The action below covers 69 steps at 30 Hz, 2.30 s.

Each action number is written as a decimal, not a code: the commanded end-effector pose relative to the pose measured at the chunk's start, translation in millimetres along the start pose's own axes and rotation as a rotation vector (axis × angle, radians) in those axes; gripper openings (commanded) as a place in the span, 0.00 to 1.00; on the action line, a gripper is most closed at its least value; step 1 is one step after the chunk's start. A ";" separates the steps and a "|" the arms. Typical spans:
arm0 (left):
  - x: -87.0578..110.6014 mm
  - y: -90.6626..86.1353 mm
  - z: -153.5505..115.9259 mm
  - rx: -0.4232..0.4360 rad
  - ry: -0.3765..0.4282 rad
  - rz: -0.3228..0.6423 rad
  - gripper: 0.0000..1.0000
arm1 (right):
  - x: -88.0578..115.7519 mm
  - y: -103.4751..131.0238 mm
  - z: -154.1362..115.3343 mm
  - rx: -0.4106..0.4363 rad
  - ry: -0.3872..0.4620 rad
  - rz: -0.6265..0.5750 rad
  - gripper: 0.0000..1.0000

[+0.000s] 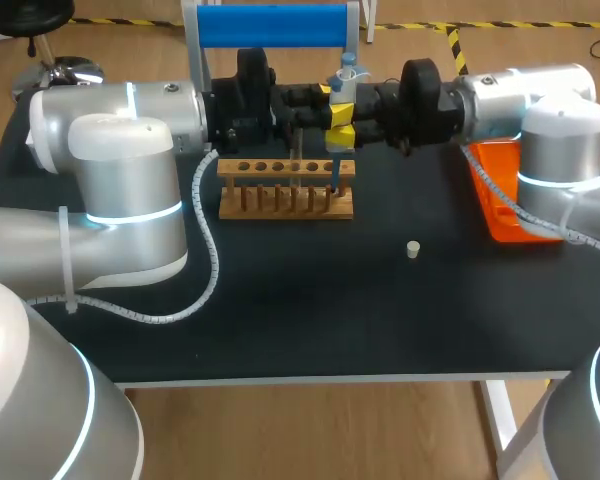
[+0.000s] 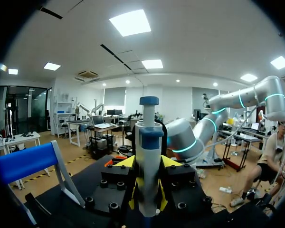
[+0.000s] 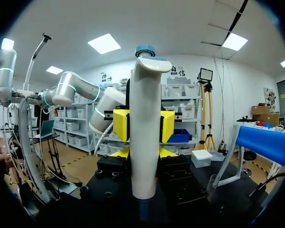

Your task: Invert the test tube, pick up the pipette, mount the tip to pipette, aspirate from beaker and dispense into the tube, eject the tip, return the pipette, and cap with the stopper.

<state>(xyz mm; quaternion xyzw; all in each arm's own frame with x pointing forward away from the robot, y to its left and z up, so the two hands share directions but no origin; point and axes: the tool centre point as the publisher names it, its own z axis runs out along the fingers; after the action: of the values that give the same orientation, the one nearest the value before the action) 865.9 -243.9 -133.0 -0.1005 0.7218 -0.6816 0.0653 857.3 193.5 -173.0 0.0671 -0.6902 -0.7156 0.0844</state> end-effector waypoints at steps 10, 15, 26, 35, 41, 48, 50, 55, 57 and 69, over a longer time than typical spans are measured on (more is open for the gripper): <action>1.2 1.4 2.1 0.003 -0.005 0.001 0.00 | 3.8 2.5 -26.5 -0.014 -0.009 -0.002 1.00; 1.2 1.4 2.1 0.003 -0.005 0.001 0.00 | 0.7 2.5 -57.5 -0.021 -0.031 -0.007 1.00; 1.2 1.4 2.1 0.003 -0.005 0.001 0.00 | -37.1 0.1 -127.9 0.034 -0.185 -0.003 1.00; 1.2 1.4 2.1 0.003 -0.005 0.001 0.00 | -99.4 12.0 -134.0 0.120 -0.309 -0.002 1.00; 1.2 1.4 2.1 0.003 -0.005 0.001 0.00 | -130.6 19.1 -118.6 0.160 -0.358 -0.001 1.00; 1.2 1.4 2.1 0.003 -0.005 0.001 0.00 | -165.3 19.8 -99.5 0.209 -0.401 0.015 1.00; 1.2 1.4 2.1 0.003 -0.005 0.001 0.00 | -171.3 20.0 -95.9 0.227 -0.413 0.016 1.00; 1.2 1.4 2.1 0.003 -0.005 0.001 0.00 | -187.2 17.5 -87.9 0.266 -0.435 0.017 1.00; 1.2 1.4 2.1 0.003 -0.005 0.001 0.00 | -192.2 15.7 -86.4 0.279 -0.445 0.019 1.00; 1.2 1.4 2.1 0.003 -0.005 0.001 0.00 | -213.0 8.0 -79.8 0.334 -0.489 0.024 1.00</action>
<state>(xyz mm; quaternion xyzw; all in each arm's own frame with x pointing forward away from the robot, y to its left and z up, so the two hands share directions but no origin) 865.7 -244.1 -133.7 -0.1007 0.7220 -0.6815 0.0649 1079.0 156.4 -172.1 -0.1017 -0.7971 -0.5886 -0.0885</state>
